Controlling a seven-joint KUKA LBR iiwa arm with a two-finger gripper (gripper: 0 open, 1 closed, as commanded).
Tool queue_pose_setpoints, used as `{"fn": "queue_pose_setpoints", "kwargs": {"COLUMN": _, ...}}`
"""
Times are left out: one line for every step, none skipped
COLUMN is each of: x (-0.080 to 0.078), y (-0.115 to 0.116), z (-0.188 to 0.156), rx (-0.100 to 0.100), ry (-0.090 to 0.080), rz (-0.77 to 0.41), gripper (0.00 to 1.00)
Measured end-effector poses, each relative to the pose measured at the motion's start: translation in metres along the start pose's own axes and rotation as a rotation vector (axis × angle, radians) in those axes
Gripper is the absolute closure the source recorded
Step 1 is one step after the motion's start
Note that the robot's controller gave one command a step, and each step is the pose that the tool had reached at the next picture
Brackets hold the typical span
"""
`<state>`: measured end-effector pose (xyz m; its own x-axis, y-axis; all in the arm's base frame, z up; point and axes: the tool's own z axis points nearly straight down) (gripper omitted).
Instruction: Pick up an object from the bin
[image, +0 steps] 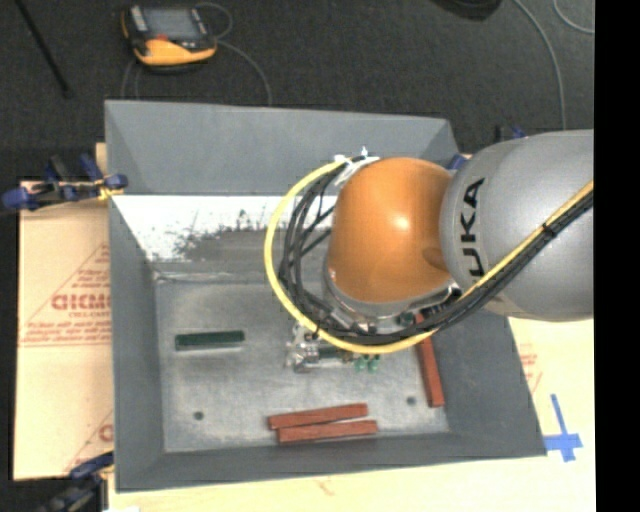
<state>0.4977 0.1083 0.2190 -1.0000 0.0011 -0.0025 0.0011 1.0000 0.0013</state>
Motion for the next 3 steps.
{"fn": "queue_pose_setpoints", "kwargs": {"x": 0.000, "y": -0.004, "z": 0.049, "rx": -0.001, "ry": -0.006, "rz": 0.045, "gripper": 1.00}}
{"fn": "queue_pose_setpoints", "kwargs": {"x": -0.028, "y": -0.011, "z": 0.072, "rx": 0.001, "ry": 0.000, "rz": 0.045, "gripper": 0.00}}
{"fn": "queue_pose_setpoints", "kwargs": {"x": -0.028, "y": -0.011, "z": 0.072, "rx": 0.001, "ry": 0.000, "rz": 0.046, "gripper": 0.00}}
